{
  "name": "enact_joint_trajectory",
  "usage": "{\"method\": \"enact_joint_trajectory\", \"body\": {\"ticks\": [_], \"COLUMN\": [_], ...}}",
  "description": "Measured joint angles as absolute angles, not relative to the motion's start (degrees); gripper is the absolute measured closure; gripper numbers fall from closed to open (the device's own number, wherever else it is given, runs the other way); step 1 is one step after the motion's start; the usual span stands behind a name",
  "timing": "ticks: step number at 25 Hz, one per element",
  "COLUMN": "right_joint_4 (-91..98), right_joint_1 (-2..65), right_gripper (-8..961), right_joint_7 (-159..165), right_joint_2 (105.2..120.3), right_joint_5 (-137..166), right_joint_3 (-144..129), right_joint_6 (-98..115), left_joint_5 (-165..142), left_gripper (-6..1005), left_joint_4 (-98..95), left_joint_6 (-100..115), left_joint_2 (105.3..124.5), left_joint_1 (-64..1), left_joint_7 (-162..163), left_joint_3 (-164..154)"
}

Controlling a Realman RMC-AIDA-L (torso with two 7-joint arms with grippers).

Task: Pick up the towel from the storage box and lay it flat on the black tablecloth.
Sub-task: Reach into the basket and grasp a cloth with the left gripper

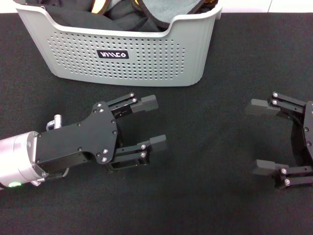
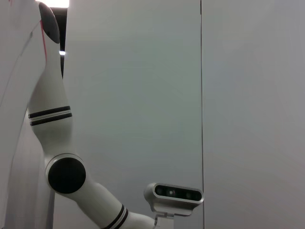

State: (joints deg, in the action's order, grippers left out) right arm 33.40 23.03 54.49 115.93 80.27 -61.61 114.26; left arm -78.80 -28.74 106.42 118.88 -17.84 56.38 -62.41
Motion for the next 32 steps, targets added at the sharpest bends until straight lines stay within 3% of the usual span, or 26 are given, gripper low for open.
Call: {"method": "enact_joint_trajectory", "body": {"ticks": [11,20,26,32], "right_joint_4": [33.4,33.3,32.3,30.8], "right_joint_1": [23.0,21.5,20.7,20.7], "right_gripper": [109,110,110,110], "right_joint_7": [54.5,54.5,53.4,52.7], "right_joint_2": [115.93,115.69,115.66,115.66], "right_joint_5": [80.1,78.6,78.5,78.5], "right_joint_3": [-61.2,-58.3,-57.1,-57.1], "right_joint_6": [113.9,113.8,113.9,113.9], "left_joint_5": [-78.8,-72.1,-64.6,-57.2], "left_gripper": [235,238,240,242], "left_joint_4": [-28.7,-26.9,-26.0,-20.0], "left_joint_6": [106.3,106.3,102.5,92.0], "left_joint_2": [118.75,120.04,120.39,120.49], "left_joint_1": [-17.7,-17.4,-21.5,-30.3], "left_joint_7": [56.2,51.8,48.4,42.6], "left_joint_3": [-62.0,-52.8,-53.0,-53.1]}}
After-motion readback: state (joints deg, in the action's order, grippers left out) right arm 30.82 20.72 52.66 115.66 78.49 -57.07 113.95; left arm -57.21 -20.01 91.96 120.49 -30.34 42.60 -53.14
